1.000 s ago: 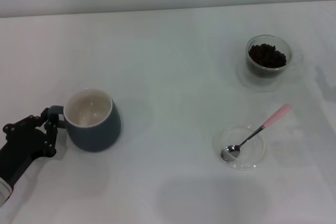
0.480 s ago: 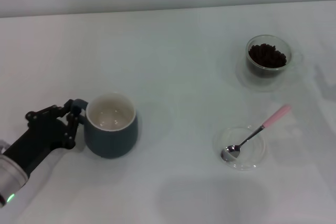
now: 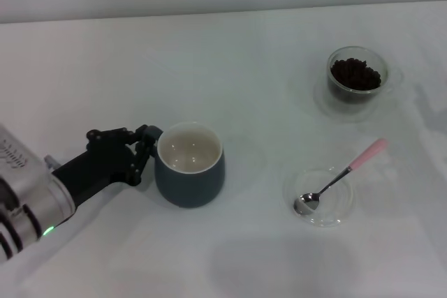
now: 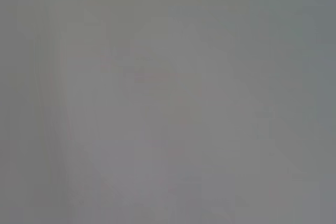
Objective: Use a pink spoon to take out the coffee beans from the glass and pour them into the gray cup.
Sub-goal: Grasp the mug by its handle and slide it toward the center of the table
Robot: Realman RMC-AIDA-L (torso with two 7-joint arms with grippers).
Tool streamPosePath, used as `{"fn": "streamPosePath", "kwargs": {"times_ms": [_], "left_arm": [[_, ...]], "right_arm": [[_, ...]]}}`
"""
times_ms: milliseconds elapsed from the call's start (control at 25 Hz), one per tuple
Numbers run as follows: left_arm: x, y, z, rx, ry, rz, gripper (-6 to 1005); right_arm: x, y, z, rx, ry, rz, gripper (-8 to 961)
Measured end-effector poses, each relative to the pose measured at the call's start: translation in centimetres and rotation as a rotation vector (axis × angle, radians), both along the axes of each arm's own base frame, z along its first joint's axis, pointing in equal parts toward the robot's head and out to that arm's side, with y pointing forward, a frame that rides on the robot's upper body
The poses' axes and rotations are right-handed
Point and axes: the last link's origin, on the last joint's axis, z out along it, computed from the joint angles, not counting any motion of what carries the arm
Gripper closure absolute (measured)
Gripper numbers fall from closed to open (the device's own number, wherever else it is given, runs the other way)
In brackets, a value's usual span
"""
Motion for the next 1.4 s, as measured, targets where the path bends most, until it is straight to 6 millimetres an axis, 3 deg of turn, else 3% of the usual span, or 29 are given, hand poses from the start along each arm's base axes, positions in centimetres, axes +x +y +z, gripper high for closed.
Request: {"fn": "streamPosePath", "kwargs": {"times_ms": [760,1240,1400], "left_arm": [[3.4,2.3,-1.3,-0.074,0.103,-0.178,896],[3.0,2.0,-1.7,-0.103,0.128,-0.17,911],[2.8,1.6,-1.6,-0.095,0.109,-0.166,818]], "right_arm": [[-0.2,0.3,0.1,0.004,-0.003,0.011,273],[-0.3,0.4,0.2,0.007,-0.006,0.015,274],[-0.3,0.4,0.2,0.007,-0.006,0.015,273]]}}
